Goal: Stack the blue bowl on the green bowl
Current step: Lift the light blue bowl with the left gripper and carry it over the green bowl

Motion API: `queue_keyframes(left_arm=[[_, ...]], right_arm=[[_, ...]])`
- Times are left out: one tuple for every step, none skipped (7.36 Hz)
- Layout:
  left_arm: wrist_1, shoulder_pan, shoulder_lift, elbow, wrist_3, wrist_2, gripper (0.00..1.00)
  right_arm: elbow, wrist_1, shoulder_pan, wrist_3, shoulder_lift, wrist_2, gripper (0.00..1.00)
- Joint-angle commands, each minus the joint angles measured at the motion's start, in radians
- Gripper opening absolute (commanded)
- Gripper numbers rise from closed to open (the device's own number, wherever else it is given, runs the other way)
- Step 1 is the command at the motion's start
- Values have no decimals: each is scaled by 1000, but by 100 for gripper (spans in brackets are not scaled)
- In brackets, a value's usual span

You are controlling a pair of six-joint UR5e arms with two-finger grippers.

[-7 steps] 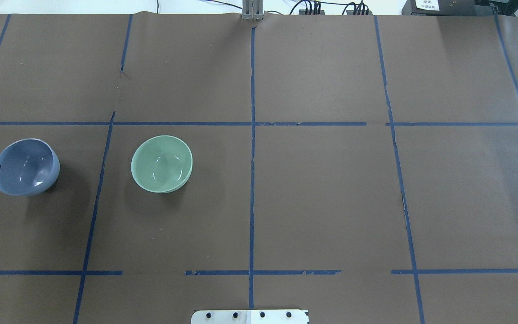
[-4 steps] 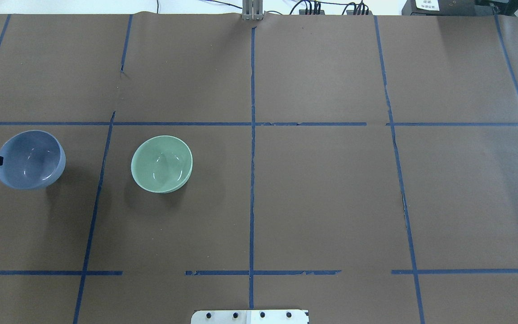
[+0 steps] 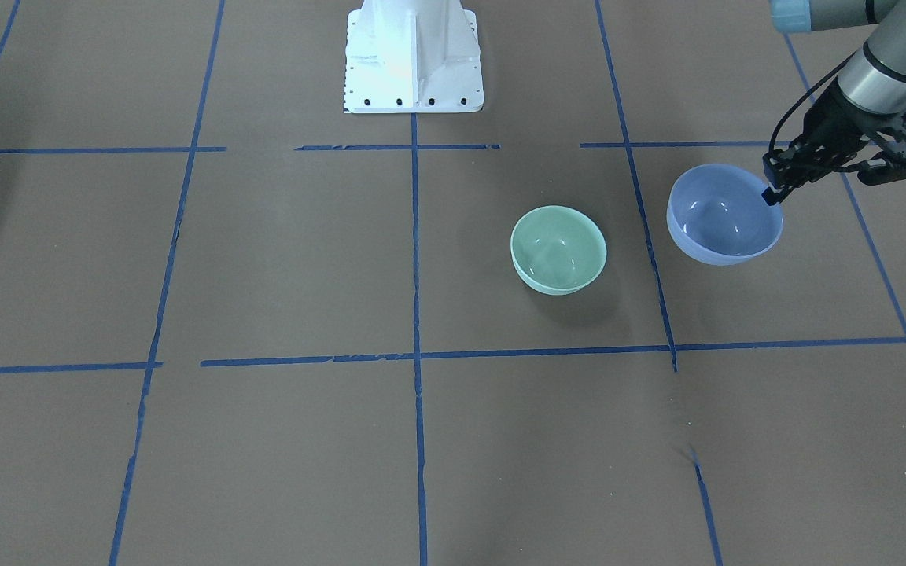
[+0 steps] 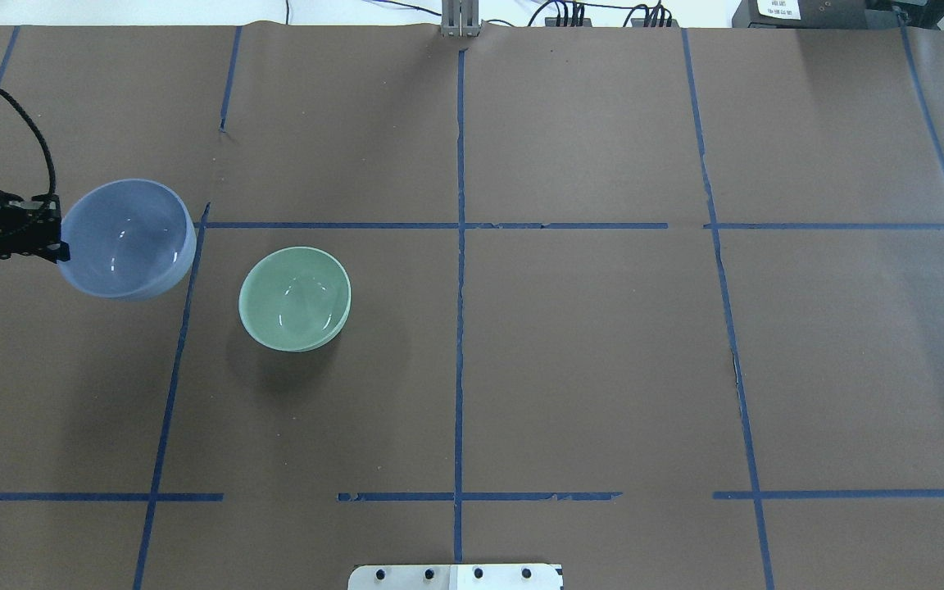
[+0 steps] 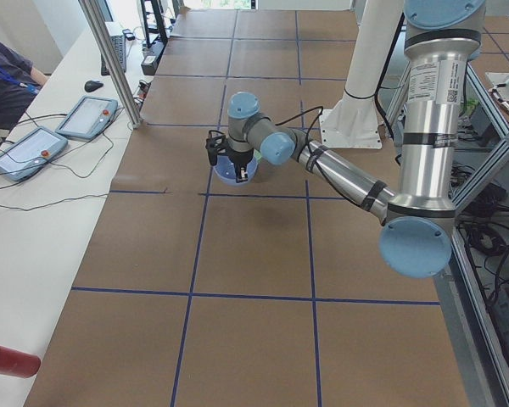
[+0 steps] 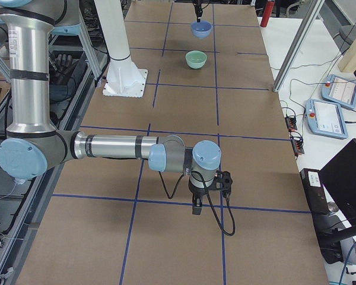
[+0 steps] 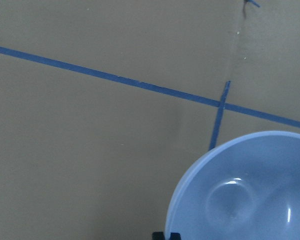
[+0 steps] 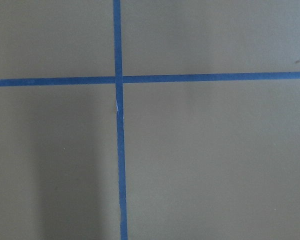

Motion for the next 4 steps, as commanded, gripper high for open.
queue_keyframes(left_arm=[[21,144,-125,14,-200,3,0],[20,192,-176,46,-269,29,0],[17,230,-222,107,-299,81,0],[7,244,-227,147,-301,87,0]], right_arm=[[0,0,1,-1,0,0,100],[0,0,0,-1,0,0,100],[0,0,0,-1,0,0,100],[0,0,0,-1,0,0,100]])
